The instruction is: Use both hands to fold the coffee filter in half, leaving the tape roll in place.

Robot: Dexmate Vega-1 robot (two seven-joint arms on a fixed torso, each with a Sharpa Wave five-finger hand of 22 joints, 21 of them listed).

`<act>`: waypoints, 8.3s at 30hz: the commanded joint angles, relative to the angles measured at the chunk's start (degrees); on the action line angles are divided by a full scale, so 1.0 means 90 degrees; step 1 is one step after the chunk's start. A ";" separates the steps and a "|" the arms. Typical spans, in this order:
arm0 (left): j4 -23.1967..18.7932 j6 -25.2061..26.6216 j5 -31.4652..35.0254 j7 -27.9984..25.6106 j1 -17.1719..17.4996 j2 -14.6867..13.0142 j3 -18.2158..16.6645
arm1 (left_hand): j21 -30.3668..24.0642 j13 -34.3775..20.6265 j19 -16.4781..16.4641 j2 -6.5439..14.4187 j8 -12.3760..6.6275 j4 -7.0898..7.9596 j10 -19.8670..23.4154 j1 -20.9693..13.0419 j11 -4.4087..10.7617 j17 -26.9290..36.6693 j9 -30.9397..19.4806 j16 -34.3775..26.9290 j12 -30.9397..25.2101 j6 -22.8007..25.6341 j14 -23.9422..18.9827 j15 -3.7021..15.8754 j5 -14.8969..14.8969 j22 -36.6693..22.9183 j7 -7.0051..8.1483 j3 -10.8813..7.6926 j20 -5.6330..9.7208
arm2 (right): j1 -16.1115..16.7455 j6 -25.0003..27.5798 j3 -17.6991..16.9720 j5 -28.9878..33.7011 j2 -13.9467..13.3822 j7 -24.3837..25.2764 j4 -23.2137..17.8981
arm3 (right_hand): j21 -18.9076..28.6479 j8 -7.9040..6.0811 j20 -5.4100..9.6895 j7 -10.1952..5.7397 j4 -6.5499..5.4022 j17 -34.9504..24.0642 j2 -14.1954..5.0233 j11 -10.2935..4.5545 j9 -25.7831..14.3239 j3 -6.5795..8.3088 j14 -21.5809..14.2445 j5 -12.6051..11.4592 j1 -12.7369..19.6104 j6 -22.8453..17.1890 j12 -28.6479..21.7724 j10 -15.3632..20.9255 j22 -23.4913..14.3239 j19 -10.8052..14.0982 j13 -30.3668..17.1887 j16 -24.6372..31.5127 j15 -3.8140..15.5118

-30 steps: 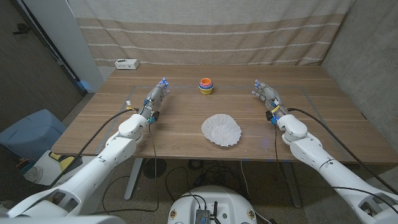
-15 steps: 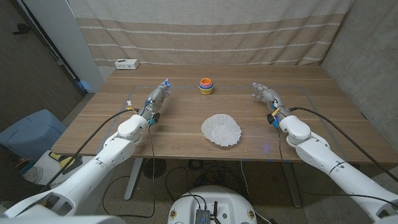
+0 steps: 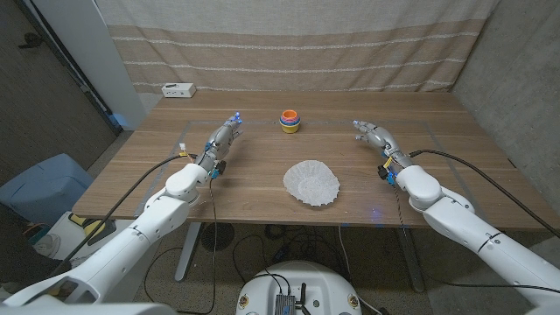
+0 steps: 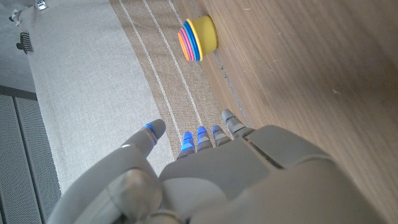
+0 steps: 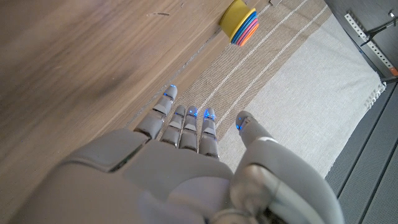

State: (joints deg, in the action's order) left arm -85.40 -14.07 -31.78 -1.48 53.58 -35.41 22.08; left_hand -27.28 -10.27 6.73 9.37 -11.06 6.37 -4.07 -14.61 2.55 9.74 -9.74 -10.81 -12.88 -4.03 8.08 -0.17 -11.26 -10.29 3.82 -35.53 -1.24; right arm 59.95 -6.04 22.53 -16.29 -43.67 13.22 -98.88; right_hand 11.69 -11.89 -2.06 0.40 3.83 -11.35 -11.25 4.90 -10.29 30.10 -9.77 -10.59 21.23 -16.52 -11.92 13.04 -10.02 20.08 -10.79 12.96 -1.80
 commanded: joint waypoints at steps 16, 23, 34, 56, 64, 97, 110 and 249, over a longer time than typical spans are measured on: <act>-0.0294 -0.0106 0.0140 0.0054 0.0132 -0.0124 0.0012 | 0.0045 -0.0029 -0.0114 -0.0023 -0.0046 -0.0074 0.0191 0.0031 -0.0068 0.0006 -0.0026 0.0008 -0.0048 0.0246 -0.0142 0.0078 0.0026 -0.0016 0.0039 -0.0031 0.0026 | 0.0696 0.0417 -0.0128 0.1429 -0.0680 0.0499 -0.1054 | 0.0117 -0.0068 0.0093 -0.0029 0.0077 -0.0053 0.0013 0.0018 -0.0020 0.0219 -0.0470 0.0009 0.0370 -0.0506 -0.0137 0.0527 -0.0010 0.0341 -0.0019 0.0191 0.0140; -0.0391 -0.0102 0.0150 -0.0003 0.0222 -0.0129 0.0009 | 0.0055 -0.0030 -0.0124 -0.0047 -0.0027 -0.0083 0.0198 0.0042 -0.0096 0.0006 -0.0027 0.0015 -0.0035 0.0249 -0.0148 0.0111 0.0032 -0.0017 0.0045 -0.0022 0.0017 | 0.0868 0.0432 -0.0171 0.1770 -0.0767 0.0608 -0.1247 | 0.0134 -0.0095 0.0096 -0.0037 0.0192 -0.0047 0.0028 -0.0033 -0.0020 0.0316 -0.0672 0.0009 0.0590 -0.0802 -0.0163 0.0768 -0.0010 0.0469 -0.0016 0.0245 0.0196; -0.0561 -0.0114 0.0174 -0.0089 0.0366 -0.0179 -0.0034 | 0.0066 -0.0031 -0.0149 -0.0060 -0.0006 -0.0094 0.0207 0.0054 -0.0047 0.0006 -0.0028 0.0017 -0.0016 0.0260 -0.0174 0.0141 0.0035 -0.0018 0.0056 -0.0016 0.0001 | 0.1071 0.0533 -0.0163 0.2648 -0.0758 0.1012 -0.1528 | 0.0219 -0.0107 0.0154 -0.0099 0.0504 -0.0042 0.0066 -0.0211 -0.0024 0.0510 -0.1173 0.0000 0.1143 -0.1308 -0.0200 0.1232 -0.0022 0.0833 -0.0019 0.0399 0.0360; -0.0523 -0.0170 0.0205 -0.0020 0.0354 -0.0123 0.0032 | 0.0095 -0.0032 -0.0167 -0.0072 0.0022 -0.0102 0.0221 0.0083 -0.0066 0.0009 -0.0030 0.0029 0.0012 0.0275 -0.0183 0.0145 0.0037 -0.0017 0.0066 -0.0005 0.0054 | 0.1657 0.1043 -0.0237 0.3922 -0.0993 0.1222 -0.2212 | 0.0271 -0.0129 0.0108 -0.0185 0.0683 -0.0091 0.0193 -0.0346 -0.0031 0.0480 -0.1670 0.0026 0.1843 -0.1971 -0.0210 0.1762 -0.0047 0.1108 -0.0032 0.0592 0.0565; -0.0480 -0.0190 0.0231 0.0020 0.0315 -0.0110 0.0063 | 0.0109 -0.0033 -0.0170 -0.0073 0.0031 -0.0105 0.0226 0.0093 -0.0056 0.0010 -0.0030 0.0035 0.0023 0.0278 -0.0180 0.0153 0.0037 -0.0016 0.0067 -0.0003 0.0055 | 0.1764 0.1119 -0.0258 0.4212 -0.1148 0.1080 -0.2422 | 0.0260 -0.0128 0.0109 -0.0194 0.0636 -0.0128 0.0166 -0.0363 -0.0032 0.0424 -0.1732 0.0032 0.1890 -0.2090 -0.0207 0.1844 -0.0052 0.1099 -0.0036 0.0640 0.0587; -0.0324 -0.0311 0.0267 0.0149 0.0259 -0.0066 0.0140 | 0.0155 -0.0036 -0.0313 -0.0005 0.0066 -0.0109 0.0244 0.0132 -0.0048 0.0014 -0.0032 0.0040 0.0078 0.0270 -0.0199 0.0224 0.0019 -0.0010 0.0008 -0.0029 0.0482 | 0.1806 0.0752 0.0003 0.4612 -0.1320 0.0382 -0.2538 | 0.0303 -0.0132 0.0171 -0.0150 0.0524 -0.0262 0.0109 -0.0375 -0.0034 0.0265 -0.2038 0.0035 0.2060 -0.2659 -0.0222 0.2259 -0.0066 0.1254 -0.0049 0.0855 0.0627; -0.0537 -0.0305 0.0469 0.0019 0.0437 -0.0230 0.0124 | 0.0174 -0.0037 -0.0326 0.0031 0.0051 -0.0117 0.0263 0.0120 -0.0029 0.0011 -0.0032 0.0037 0.0081 0.0315 -0.0221 0.0254 0.0013 -0.0007 -0.0012 -0.0055 0.0464 | 0.1766 0.0684 0.0161 0.4695 -0.1287 0.0241 -0.2488 | 0.0306 -0.0103 0.0172 -0.0171 0.0579 -0.0278 0.0100 -0.0385 -0.0035 0.0280 -0.2064 0.0022 0.2179 -0.2714 -0.0208 0.2307 -0.0068 0.1269 -0.0052 0.0881 0.0656; -0.0679 -0.1743 0.4608 0.2106 -0.1321 -0.0924 0.1741 | -0.0035 -0.0066 -0.2672 0.0142 0.0157 -0.1475 0.3717 -0.1708 -0.0157 0.0020 -0.0089 0.0089 0.0225 0.4709 -0.3506 0.0403 -0.0247 -0.0053 -0.0743 -0.0644 0.0092 | 0.0821 0.2865 0.1387 0.4205 -0.1236 -0.0388 -0.2022 | 0.0100 0.0091 0.0174 -0.0304 0.0505 -0.0180 0.0558 -0.0561 -0.0050 -0.0924 -0.1055 -0.0030 0.2019 -0.1418 0.0042 0.1202 -0.0061 0.0775 -0.0083 0.0355 0.0683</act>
State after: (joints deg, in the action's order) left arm -93.57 -28.60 7.51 14.80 44.60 -45.32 36.01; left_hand -27.94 -10.71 -17.69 10.88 -9.71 -7.47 29.76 -31.01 1.07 9.75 -10.26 -10.35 -11.20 38.91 -23.74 2.62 -13.70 -10.66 -2.70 -41.22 -0.49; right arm 67.00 20.04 35.19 22.01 -54.59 9.37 -116.85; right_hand 12.39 -10.82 -0.38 -2.35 8.51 -12.65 -5.67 -0.30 -10.53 22.06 -18.71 -10.63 39.31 -28.87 -11.25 23.55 -10.26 26.24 -11.31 16.06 2.48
